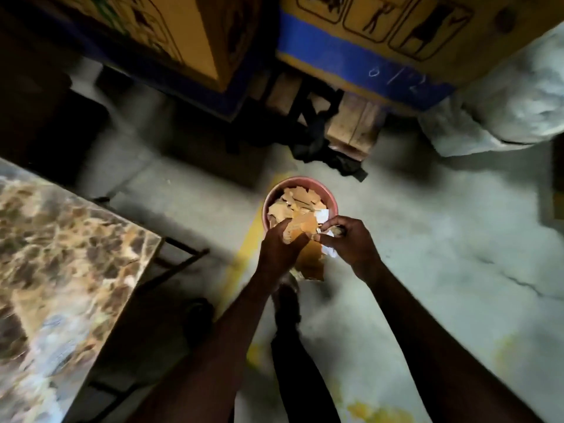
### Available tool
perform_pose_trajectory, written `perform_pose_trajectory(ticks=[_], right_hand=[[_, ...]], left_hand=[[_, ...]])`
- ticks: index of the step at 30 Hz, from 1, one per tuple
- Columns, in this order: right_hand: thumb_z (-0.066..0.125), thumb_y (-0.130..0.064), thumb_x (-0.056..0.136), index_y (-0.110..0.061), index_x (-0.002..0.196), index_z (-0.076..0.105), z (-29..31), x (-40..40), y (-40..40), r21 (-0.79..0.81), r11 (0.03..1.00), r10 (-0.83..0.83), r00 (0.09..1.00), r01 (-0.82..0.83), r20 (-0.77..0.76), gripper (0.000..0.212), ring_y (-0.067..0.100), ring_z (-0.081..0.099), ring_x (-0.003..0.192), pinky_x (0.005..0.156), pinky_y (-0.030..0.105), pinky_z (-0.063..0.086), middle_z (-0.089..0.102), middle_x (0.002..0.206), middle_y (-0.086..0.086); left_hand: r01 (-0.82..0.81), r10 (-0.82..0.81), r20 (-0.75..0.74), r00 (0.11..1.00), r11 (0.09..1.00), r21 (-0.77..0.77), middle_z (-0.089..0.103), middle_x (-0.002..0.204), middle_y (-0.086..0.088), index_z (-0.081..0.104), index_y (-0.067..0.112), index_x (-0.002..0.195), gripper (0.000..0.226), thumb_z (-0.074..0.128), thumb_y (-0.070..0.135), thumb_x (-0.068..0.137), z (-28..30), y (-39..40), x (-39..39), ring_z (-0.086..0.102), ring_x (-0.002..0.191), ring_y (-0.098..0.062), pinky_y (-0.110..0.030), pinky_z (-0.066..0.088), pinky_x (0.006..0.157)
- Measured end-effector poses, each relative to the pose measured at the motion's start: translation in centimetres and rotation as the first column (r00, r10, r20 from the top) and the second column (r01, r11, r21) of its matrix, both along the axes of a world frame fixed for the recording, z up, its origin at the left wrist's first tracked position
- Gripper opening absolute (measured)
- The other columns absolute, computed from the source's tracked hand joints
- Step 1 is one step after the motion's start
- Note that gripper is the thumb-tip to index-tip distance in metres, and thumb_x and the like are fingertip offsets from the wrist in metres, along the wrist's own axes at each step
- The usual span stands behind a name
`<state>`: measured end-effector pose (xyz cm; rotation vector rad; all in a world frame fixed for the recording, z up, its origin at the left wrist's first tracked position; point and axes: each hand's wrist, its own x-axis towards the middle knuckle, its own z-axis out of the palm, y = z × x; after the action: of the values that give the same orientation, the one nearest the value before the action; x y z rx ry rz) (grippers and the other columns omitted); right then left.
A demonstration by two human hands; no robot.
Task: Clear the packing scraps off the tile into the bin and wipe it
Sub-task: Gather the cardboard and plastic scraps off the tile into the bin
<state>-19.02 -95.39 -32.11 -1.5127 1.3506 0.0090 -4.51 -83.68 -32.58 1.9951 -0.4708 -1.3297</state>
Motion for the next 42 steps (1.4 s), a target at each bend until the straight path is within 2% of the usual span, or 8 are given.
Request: perform_pose_trajectory(ticks=[5, 12, 21, 29, 33, 36, 38, 42], right_hand=[[0.091, -0.034, 0.073, -0.017, 0.089, 0.08, -10.6, 1.2, -1.7, -0.02, 0.999, 0.028, 0.999, -0.029, -0.03, 0.026, 0.023, 0.074, 0.097, 0.092, 0.043, 0.058, 0.079, 0.096, -0.002], [0.084, -0.005, 0.085, -0.004, 0.098, 0.077, -19.7, 4.1, -4.1, -0.045, 0.997, 0.057, 0.995, -0.061, -0.082, 0.015, 0.022, 0.071, 0.099, 0.096, 0.036, 0.055, 0.079, 0.104, 0.007], [0.077, -0.019, 0.094, -0.017, 0.123, 0.069, -20.7, 3.1, -4.6, -0.107, 0.992, 0.035, 0.967, -0.064, -0.251, 0.03, 0.022, 0.067, 0.111, 0.09, 0.019, 0.041, 0.073, 0.125, 0.005], [0.067, -0.003, 0.094, -0.014, 0.115, 0.074, -11.0, 5.4, 0.0, -0.177, 0.984, -0.019, 0.99, -0.007, -0.143, 0.025, 0.019, 0.067, 0.108, 0.092, 0.018, 0.042, 0.076, 0.119, 0.006], [0.062, 0.003, 0.092, -0.013, 0.109, 0.077, -2.5, 7.7, 3.2, -0.199, 0.978, -0.064, 0.998, 0.058, -0.025, 0.027, 0.02, 0.069, 0.103, 0.079, 0.001, 0.04, 0.075, 0.104, -0.001], [0.063, 0.006, 0.09, -0.016, 0.103, 0.077, 5.6, 9.5, 5.1, -0.272, 0.958, -0.085, 0.995, 0.094, 0.044, 0.029, -0.001, 0.067, 0.09, 0.076, -0.006, 0.035, 0.073, 0.098, -0.006], [0.062, 0.008, 0.089, -0.017, 0.101, 0.077, 11.0, 10.8, 6.5, -0.322, 0.944, -0.03, 0.993, 0.067, 0.116, 0.032, -0.012, 0.066, 0.086, 0.079, 0.001, 0.042, 0.075, 0.097, -0.008], [0.066, -0.002, 0.094, -0.023, 0.103, 0.074, 19.9, 14.5, 11.7, -0.374, 0.927, 0.095, 0.97, -0.005, 0.223, 0.024, 0.0, 0.07, 0.086, 0.083, 0.022, 0.055, 0.076, 0.093, -0.009]], left_hand=[[-0.031, 0.031, -0.025, 0.999, 0.999, -0.008, 0.076, 0.126, 0.004, 0.072, 0.027, 0.13, 0.053, 0.077, 0.051, 0.084, -9.4, -1.7, 1.3, 0.07, 0.117, -0.02, -0.043, 0.056, 0.105], [-0.083, 0.083, -0.144, 0.986, 0.997, 0.001, 0.074, 0.119, 0.001, 0.067, 0.015, 0.131, 0.034, 0.077, 0.015, 0.099, -19.4, -4.5, 3.1, 0.072, 0.099, -0.006, -0.024, 0.059, 0.086], [-0.083, 0.078, 0.11, 0.991, 0.996, 0.039, 0.056, 0.156, -0.01, 0.045, 0.011, 0.158, 0.077, 0.083, 0.018, 0.091, -22.0, -3.6, 1.6, 0.053, 0.143, -0.029, -0.043, 0.042, 0.12], [-0.209, 0.206, 0.108, 0.973, 0.978, 0.017, 0.065, 0.144, -0.013, 0.054, 0.008, 0.151, 0.057, 0.074, 0.014, 0.097, -13.0, -1.3, -1.1, 0.061, 0.131, -0.031, -0.033, 0.043, 0.106], [-0.256, 0.258, 0.018, 0.966, 0.964, -0.074, 0.071, 0.137, -0.012, 0.056, 0.013, 0.149, 0.047, 0.065, 0.011, 0.103, -3.5, -1.4, -1.3, 0.066, 0.125, -0.027, -0.024, 0.047, 0.102], [-0.322, 0.33, 0.016, 0.944, 0.929, -0.18, 0.072, 0.13, -0.002, 0.065, 0.009, 0.138, 0.041, 0.062, -0.004, 0.099, 4.7, 0.0, 0.2, 0.067, 0.11, 0.003, -0.017, 0.048, 0.102], [-0.346, 0.368, 0.039, 0.929, 0.903, -0.256, 0.072, 0.121, 0.007, 0.07, 0.017, 0.129, 0.039, 0.063, -0.005, 0.098, 10.1, 1.7, 1.6, 0.063, 0.101, 0.019, -0.005, 0.044, 0.092], [-0.385, 0.438, 0.058, 0.897, 0.839, -0.386, 0.076, 0.117, 0.015, 0.071, 0.033, 0.122, 0.036, 0.061, 0.004, 0.103, 19.5, 7.9, 5.2, 0.07, 0.106, 0.008, -0.011, 0.052, 0.087]])
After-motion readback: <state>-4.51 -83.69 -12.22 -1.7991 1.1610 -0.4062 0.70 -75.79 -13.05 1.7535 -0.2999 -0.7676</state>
